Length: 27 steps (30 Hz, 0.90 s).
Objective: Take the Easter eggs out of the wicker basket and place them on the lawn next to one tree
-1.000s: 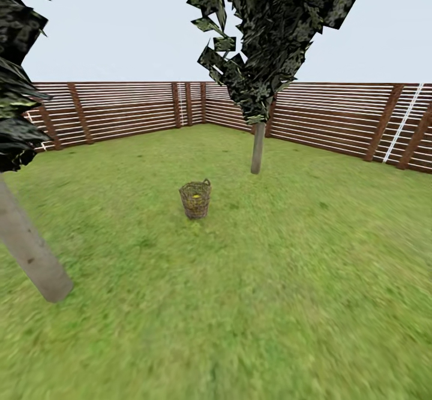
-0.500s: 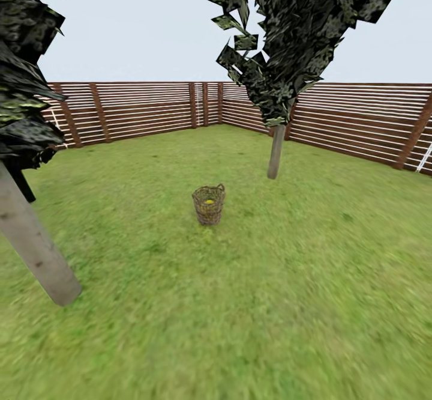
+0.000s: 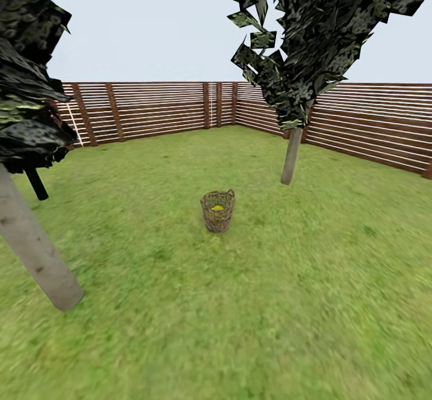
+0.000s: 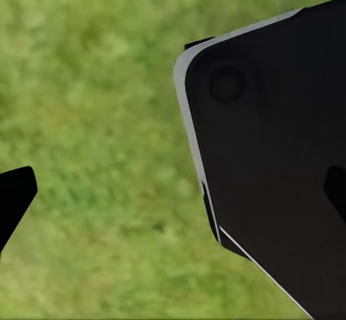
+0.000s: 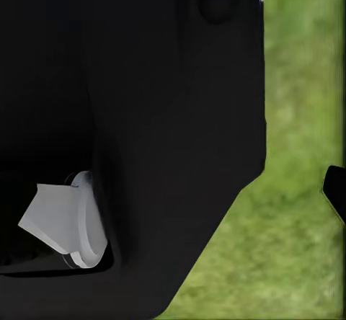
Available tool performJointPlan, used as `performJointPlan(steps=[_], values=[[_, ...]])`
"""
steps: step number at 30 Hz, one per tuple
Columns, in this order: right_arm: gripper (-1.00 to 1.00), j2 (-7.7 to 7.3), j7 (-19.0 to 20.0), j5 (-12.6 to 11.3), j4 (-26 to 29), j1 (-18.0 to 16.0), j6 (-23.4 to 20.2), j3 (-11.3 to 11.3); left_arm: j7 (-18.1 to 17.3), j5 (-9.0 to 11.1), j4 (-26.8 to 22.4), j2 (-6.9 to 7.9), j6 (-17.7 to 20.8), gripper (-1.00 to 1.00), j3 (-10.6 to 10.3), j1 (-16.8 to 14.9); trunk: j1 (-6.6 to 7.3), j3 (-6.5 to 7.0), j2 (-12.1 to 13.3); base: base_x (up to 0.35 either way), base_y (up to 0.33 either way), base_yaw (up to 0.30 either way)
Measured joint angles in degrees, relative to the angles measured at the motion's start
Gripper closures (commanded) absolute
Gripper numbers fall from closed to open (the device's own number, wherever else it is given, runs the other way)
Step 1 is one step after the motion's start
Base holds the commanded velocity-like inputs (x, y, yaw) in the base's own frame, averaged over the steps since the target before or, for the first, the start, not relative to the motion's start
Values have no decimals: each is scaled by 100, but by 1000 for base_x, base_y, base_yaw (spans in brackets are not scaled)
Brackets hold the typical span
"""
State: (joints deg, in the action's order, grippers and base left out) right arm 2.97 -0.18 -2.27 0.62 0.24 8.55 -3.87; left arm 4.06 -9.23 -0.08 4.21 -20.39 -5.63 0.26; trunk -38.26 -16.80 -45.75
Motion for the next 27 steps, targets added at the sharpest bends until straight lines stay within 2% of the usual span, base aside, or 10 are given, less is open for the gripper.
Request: performJointPlan(steps=[15,27], values=[[-100,0,0,3,2,0,1,0,6,1,0,0,0,-100,0,0,0,0,0,311,-161,20],[-100,0,0,4,-3,0,-2,0,8,2,0,0,-2,-100,0,1,0,0,0,301,-180,248]])
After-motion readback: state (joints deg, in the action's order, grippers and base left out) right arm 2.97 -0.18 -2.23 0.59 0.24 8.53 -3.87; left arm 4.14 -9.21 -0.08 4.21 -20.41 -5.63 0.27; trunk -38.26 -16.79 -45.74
